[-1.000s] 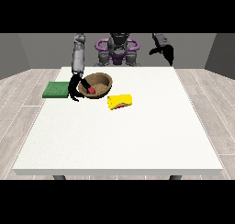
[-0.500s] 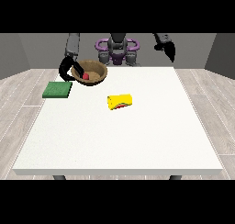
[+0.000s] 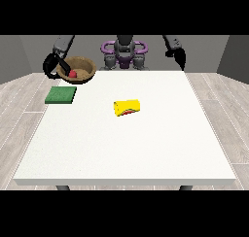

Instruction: Pick the cup and pour the ball into the bowl, then pick the bowl and place it on the pad

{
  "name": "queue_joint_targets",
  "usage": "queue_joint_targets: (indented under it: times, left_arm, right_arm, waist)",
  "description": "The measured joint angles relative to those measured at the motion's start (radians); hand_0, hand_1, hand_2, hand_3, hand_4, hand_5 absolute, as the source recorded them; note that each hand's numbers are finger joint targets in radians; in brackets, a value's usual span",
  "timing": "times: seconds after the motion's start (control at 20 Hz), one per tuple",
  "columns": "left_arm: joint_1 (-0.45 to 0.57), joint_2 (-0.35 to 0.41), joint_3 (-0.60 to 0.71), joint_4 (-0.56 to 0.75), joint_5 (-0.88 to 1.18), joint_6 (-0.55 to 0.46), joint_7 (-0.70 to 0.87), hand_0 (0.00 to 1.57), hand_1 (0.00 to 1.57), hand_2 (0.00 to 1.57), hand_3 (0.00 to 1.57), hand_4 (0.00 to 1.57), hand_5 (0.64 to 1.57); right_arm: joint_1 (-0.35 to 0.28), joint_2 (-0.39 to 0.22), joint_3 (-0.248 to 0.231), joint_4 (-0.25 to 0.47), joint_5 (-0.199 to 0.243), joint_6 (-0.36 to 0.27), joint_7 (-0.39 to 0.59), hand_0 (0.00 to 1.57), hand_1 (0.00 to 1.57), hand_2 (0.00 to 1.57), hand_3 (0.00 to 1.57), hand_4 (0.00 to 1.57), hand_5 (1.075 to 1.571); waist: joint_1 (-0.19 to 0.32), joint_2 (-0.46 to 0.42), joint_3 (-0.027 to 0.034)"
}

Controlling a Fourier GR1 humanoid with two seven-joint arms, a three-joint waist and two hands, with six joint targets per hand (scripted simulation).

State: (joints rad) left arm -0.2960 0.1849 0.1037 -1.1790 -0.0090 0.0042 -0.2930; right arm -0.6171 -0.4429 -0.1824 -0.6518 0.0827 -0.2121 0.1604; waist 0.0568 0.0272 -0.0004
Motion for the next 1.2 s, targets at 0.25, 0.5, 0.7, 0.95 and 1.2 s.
queue_joint_targets:
  times: [0.25,0.5,0.7,0.95,1.2]
  left_arm:
    - [-0.02,0.059,0.065,0.011,0.048,-0.048,-0.013,0.0,0.0,0.0,0.0,1.31,1.525]
    - [-0.042,0.229,0.216,0.045,0.17,-0.181,-0.024,0.0,0.0,0.0,0.0,1.29,1.571]
    - [-0.055,0.359,0.326,0.122,0.251,-0.292,-0.071,0.0,0.0,0.0,0.0,1.25,1.569]
    - [-0.07,0.441,0.391,0.182,0.3,-0.365,-0.104,0.0,0.0,0.0,0.0,1.19,1.557]
    - [-0.067,0.487,0.417,0.213,0.32,-0.409,-0.119,0.0,0.0,0.0,0.0,1.18,1.552]
  right_arm:
    - [0.033,-0.07,-0.036,-0.014,-0.02,0.066,-0.046,1.57,1.57,1.57,0.0,0.91,1.571]
    - [0.079,-0.101,-0.082,-0.011,-0.05,0.082,-0.124,1.57,1.57,1.57,0.0,0.87,1.57]
    - [0.084,-0.114,-0.105,-0.022,-0.059,0.066,-0.17,1.57,1.57,1.57,0.0,0.79,1.566]
    - [0.07,-0.126,-0.146,0.004,-0.081,0.053,-0.218,1.57,1.57,1.57,0.0,0.69,1.567]
    - [0.06,-0.173,-0.186,0.041,-0.091,0.021,-0.203,1.09,1.09,1.23,1.16,0.0,1.523]
  waist:
    - [-0.011,0.032,0.0002]
    - [0.011,0.074,0.0005]
    - [0.023,0.133,0.0001]
    - [0.036,0.187,0.0004]
    - [0.04,0.209,0.0005]
